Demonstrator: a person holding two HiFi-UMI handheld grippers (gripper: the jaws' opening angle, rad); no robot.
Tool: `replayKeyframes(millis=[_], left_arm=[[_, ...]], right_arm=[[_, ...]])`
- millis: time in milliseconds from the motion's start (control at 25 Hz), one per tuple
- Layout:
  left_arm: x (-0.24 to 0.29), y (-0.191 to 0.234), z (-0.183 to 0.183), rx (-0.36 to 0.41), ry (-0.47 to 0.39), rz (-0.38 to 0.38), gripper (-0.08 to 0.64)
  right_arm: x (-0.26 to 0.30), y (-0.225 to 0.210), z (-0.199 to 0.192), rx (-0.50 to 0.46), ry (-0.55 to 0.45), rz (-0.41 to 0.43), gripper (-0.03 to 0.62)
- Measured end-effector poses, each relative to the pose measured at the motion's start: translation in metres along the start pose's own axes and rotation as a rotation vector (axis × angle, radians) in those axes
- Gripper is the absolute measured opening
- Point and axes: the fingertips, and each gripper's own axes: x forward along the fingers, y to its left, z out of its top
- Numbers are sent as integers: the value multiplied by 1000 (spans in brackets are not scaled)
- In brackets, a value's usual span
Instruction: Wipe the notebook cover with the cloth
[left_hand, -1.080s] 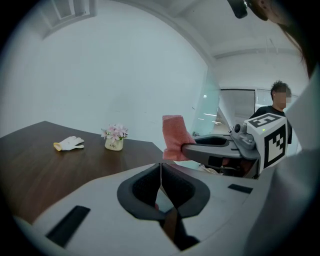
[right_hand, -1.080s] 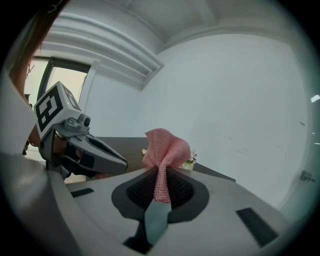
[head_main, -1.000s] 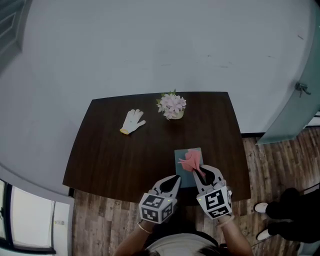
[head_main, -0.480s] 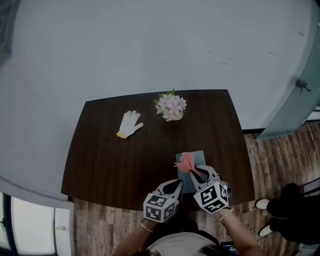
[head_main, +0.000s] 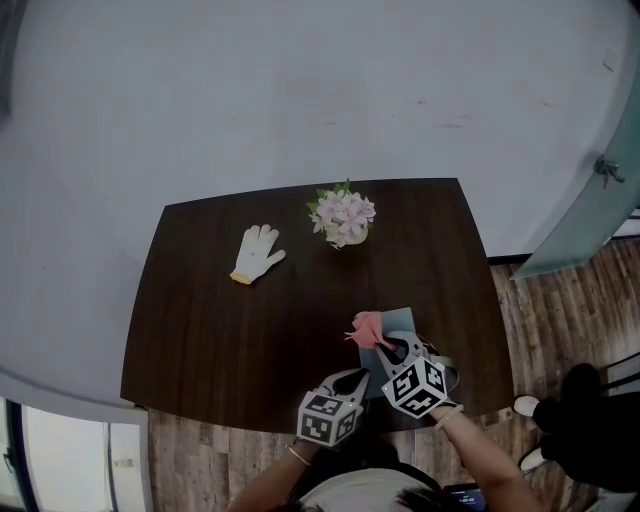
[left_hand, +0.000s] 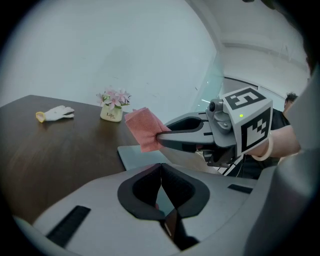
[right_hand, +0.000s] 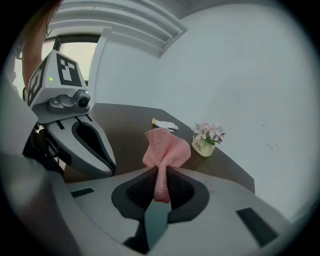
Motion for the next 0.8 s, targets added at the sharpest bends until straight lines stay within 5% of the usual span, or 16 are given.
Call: replayKeyframes(millis=[800], left_arm=[[43, 34, -35, -50, 139, -10, 20]], right_arm=[[91, -6, -38, -42, 199, 133, 48]])
